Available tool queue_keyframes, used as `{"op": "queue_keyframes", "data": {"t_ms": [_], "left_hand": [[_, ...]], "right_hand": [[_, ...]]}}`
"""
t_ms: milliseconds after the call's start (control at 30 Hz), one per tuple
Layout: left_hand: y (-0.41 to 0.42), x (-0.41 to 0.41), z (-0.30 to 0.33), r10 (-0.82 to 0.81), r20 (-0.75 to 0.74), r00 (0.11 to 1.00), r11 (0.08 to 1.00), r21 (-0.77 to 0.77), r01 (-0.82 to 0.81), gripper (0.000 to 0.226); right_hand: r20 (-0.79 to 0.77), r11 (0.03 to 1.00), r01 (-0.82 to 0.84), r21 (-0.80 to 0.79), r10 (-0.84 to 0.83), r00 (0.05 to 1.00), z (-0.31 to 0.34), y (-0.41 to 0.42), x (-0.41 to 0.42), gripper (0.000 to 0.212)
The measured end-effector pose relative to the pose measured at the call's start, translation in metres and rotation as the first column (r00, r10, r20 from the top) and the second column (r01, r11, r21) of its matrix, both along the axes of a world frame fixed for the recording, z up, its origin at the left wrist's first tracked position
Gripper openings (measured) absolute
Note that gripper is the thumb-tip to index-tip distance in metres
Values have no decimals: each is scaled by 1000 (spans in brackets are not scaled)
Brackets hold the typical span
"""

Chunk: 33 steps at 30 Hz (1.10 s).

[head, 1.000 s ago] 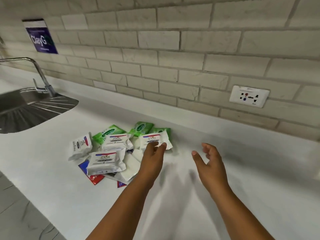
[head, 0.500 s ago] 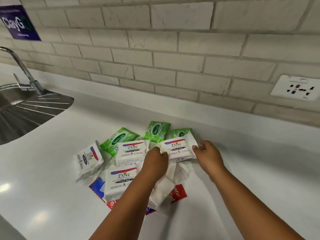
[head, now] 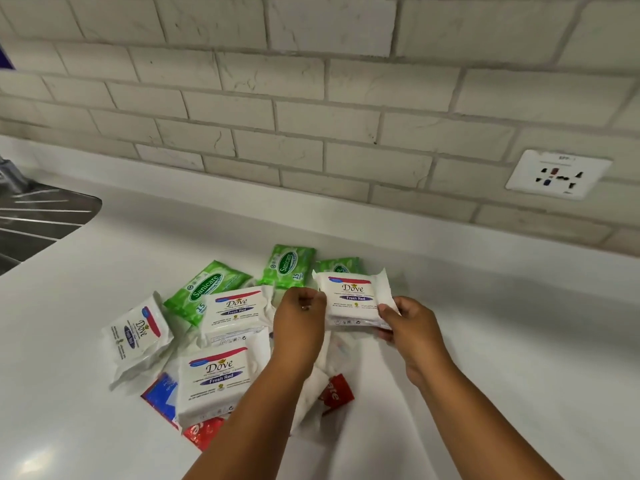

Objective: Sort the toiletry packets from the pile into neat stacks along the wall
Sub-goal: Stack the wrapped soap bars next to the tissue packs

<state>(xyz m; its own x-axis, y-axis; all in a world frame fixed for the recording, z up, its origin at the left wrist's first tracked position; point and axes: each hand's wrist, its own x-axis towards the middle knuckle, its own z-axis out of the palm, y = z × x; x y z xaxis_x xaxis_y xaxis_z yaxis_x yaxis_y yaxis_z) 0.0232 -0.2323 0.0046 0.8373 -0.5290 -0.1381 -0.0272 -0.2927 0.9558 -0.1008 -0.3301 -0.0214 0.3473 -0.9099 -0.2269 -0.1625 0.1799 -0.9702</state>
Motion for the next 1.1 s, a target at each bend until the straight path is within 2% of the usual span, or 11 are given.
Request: {"op": "queue_keyframes", "data": {"t_ms": [100, 267, 367, 533, 600, 767, 867, 900, 967, 1033, 1100], "left_hand": [[-5, -17, -4, 6, -11, 1000, 999, -37, -6, 13], [-10, -56, -9, -89, 206, 974, 995, 51, 81, 18], [-17, -85, -20, -133, 228, 965, 988, 106, 111, 15], [-40, -150, -48, -205, 82, 975, 969, 156, 191, 18], [-47, -176, -54, -244, 78, 967, 961, 156, 230, 18], [-63, -234, -51, -310, 110, 944, 950, 72, 304, 19], [-74, -260, -50, -355, 105, 929, 934, -11, 358, 32], [-77, -263, -50, -379, 128, 917, 923, -18, 384, 32], [-87, -272, -51, -416, 267, 869, 903, 8, 430, 25], [-95, -278, -51, -438, 469, 767, 884, 69, 463, 20], [-96, -284, -50, -494, 612, 617, 842, 159, 516, 21]], "right_hand": [[57, 999, 44, 14, -45, 997, 5, 2, -26, 10], [58, 995, 98, 11, -99, 993, 3, 4, -78, 11], [-37, 993, 112, -35, -114, 993, -6, 4, -114, 14], [-296, 973, 100, -208, -160, 942, -17, -5, -191, 9], [-386, 959, 92, -269, -195, 901, -20, -10, -219, 3], [-481, 924, 108, -367, -288, 828, -25, -23, -272, 20], [-550, 816, 53, -576, -435, 713, -26, -33, -296, 43], [-551, 751, -17, -661, -469, 690, -25, -35, -299, 46], [-548, 606, -205, -768, -457, 701, -24, -40, -306, 43], [-592, 510, -368, -778, -395, 703, -27, -45, -311, 39], [-649, 511, -448, -733, -331, 685, -34, -47, -313, 39]]}}
